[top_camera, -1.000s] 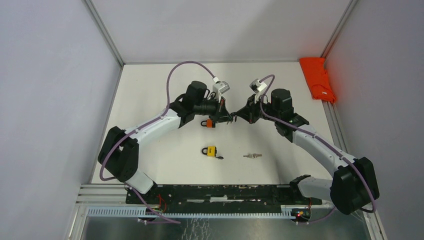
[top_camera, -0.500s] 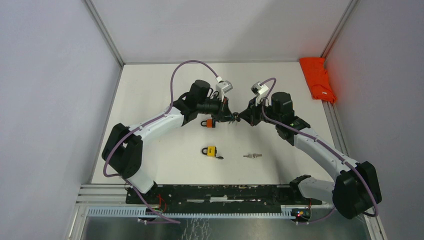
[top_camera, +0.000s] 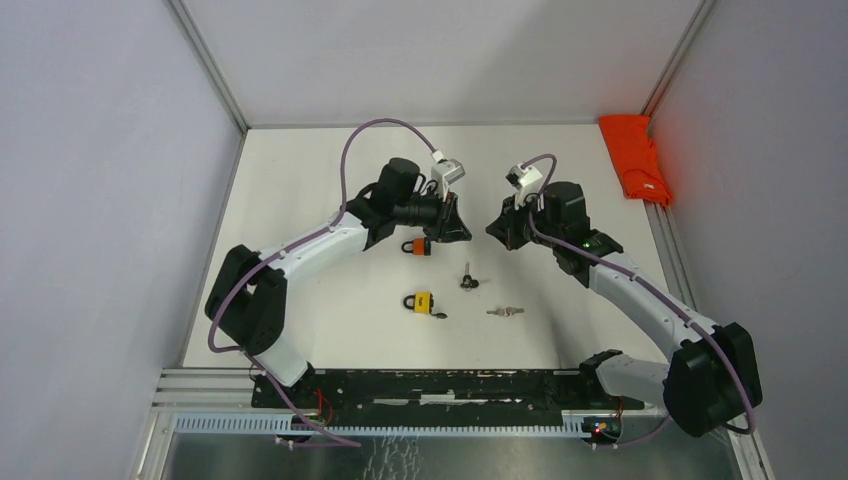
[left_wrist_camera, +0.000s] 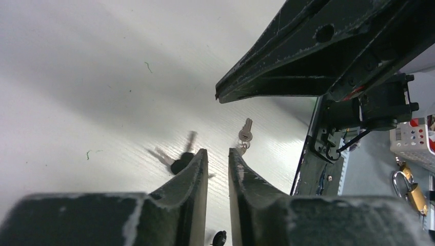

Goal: Unlock with the key

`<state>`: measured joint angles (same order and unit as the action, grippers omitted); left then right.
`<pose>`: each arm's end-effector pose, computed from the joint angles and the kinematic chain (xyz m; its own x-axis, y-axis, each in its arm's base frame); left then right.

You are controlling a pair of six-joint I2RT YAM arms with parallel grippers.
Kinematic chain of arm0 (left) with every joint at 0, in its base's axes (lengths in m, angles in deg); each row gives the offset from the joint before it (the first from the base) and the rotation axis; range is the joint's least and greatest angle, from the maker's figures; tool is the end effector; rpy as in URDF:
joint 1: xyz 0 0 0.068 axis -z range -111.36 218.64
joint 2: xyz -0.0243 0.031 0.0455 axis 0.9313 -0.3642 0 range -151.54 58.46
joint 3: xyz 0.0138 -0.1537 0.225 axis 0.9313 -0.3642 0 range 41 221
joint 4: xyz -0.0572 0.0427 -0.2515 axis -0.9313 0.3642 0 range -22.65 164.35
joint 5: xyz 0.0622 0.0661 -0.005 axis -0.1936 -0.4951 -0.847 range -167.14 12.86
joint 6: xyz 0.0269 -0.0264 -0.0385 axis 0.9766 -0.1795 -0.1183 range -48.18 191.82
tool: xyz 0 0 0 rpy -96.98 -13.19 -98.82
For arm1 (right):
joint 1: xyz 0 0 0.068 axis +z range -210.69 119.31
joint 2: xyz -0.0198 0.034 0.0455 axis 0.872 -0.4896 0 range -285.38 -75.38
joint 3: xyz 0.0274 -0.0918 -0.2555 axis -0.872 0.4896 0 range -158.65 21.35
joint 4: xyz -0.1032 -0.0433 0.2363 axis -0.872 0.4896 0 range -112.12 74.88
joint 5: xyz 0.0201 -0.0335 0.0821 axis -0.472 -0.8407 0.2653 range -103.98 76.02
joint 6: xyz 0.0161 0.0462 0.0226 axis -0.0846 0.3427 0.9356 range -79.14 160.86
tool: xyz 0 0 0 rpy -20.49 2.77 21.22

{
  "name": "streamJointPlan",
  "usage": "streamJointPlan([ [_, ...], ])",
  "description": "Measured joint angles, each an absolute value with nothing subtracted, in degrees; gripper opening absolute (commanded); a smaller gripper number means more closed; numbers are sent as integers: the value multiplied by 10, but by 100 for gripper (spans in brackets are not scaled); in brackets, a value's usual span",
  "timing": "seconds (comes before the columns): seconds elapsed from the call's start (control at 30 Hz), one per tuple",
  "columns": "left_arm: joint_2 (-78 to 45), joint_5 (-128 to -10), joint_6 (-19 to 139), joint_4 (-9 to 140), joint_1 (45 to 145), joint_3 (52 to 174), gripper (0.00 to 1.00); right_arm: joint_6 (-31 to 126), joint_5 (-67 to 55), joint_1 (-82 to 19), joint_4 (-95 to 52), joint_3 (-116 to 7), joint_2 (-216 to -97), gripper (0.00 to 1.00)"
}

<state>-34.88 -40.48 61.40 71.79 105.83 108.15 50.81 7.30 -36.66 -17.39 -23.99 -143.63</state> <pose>0.2819 -0.2405 0.2706 -0.5610 0.2435 -0.7912 0.8060 0.3789 -0.4549 0.2378 0.1201 0.2689 -0.5336 -0.0617 -0.8435 -0.5897 0.7420 0.3188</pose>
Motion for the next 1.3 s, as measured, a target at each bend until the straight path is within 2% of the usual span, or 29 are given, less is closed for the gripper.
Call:
streamJointPlan([
  [0.03,-349,-403,614,717,1058,1082,18,508,72,-367,-172,-244,-1437,0],
  [0.13,-351,-396,614,715,1058,1082,19,506,69,-367,-172,-252,-1437,0],
  [0.27,-354,-418,614,715,1058,1082,22,502,68,-367,-161,-260,-1453,19],
  [0.37,-352,-506,604,715,1059,1082,23,499,68,-367,-144,-270,-1486,36],
  [0.5,-342,-689,572,744,1058,1092,25,495,66,-358,-119,-265,-1511,45],
  [0.6,-329,-814,540,788,1056,1122,27,490,62,-337,-106,-261,-1524,46],
  [0.7,-310,-915,509,824,1055,1150,34,482,52,-311,-93,-257,-1538,46],
  [0.8,-280,-985,480,852,1052,1163,35,480,45,-283,-78,-254,-1554,45],
  [1.03,-255,-1025,461,880,1050,1168,34,490,24,-237,-70,-243,-1596,44],
  [1.3,-255,-1025,461,888,1050,1168,34,510,-16,-234,-70,-242,-1628,41],
])
